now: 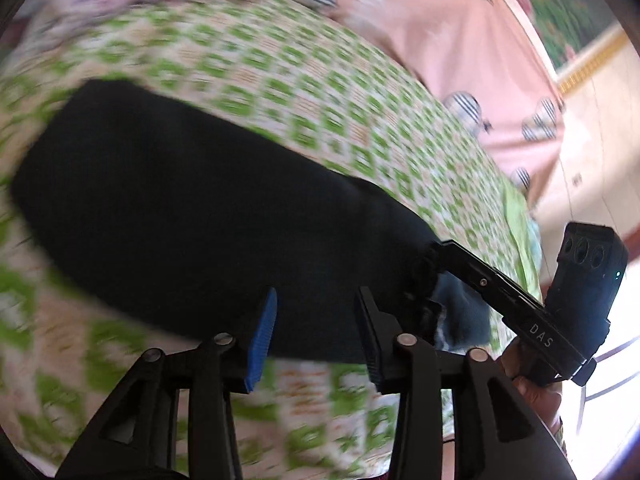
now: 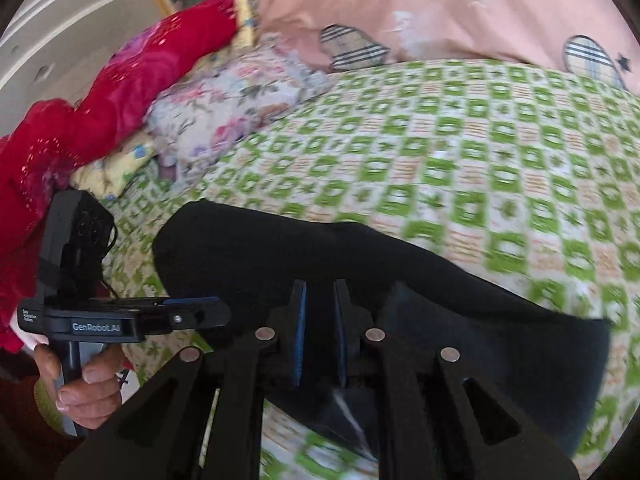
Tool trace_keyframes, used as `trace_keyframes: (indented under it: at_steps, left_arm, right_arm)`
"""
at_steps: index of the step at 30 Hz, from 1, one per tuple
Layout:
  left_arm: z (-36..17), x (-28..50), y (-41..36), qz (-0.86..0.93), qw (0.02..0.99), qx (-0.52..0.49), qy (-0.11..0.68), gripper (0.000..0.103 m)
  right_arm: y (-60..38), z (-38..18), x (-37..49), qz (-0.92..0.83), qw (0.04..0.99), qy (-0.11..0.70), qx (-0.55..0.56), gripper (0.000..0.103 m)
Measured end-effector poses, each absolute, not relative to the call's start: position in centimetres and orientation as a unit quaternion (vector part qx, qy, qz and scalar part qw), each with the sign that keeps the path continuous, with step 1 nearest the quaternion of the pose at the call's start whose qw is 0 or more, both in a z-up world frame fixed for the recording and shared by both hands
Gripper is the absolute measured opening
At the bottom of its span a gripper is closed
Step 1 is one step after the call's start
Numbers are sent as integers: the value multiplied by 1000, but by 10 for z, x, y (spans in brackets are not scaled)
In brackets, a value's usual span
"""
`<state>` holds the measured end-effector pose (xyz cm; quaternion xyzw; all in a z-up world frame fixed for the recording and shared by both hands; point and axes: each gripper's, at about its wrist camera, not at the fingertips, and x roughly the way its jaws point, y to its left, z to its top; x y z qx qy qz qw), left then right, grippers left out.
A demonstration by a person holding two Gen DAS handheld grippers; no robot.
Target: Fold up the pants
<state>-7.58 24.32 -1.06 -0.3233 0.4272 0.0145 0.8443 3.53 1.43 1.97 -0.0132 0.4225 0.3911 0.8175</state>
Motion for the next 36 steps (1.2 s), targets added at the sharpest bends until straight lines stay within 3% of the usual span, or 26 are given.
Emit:
trace_keyframes:
  at_steps: [14, 16, 18, 19, 36]
  left_arm:
    - [-26, -137, 333, 152, 818, -395, 391, 48]
    - [-30, -136, 340, 157, 813, -403, 391, 48]
    - [-34, -138, 347, 159, 807, -413, 391, 48]
    - [-36, -138, 349, 161, 805, -416, 392, 48]
    - [-48, -122, 361, 160, 802, -430, 383, 48]
  right_arm:
    - [118, 2, 45, 459, 762, 454, -60, 17]
    - [136, 3, 46, 468, 756, 452, -75, 22]
    - [148, 5, 49, 476, 752, 448, -85, 41]
    - [158, 7, 50, 483, 750, 442, -94, 43]
    - [255, -14, 79, 535, 680, 453, -215, 44]
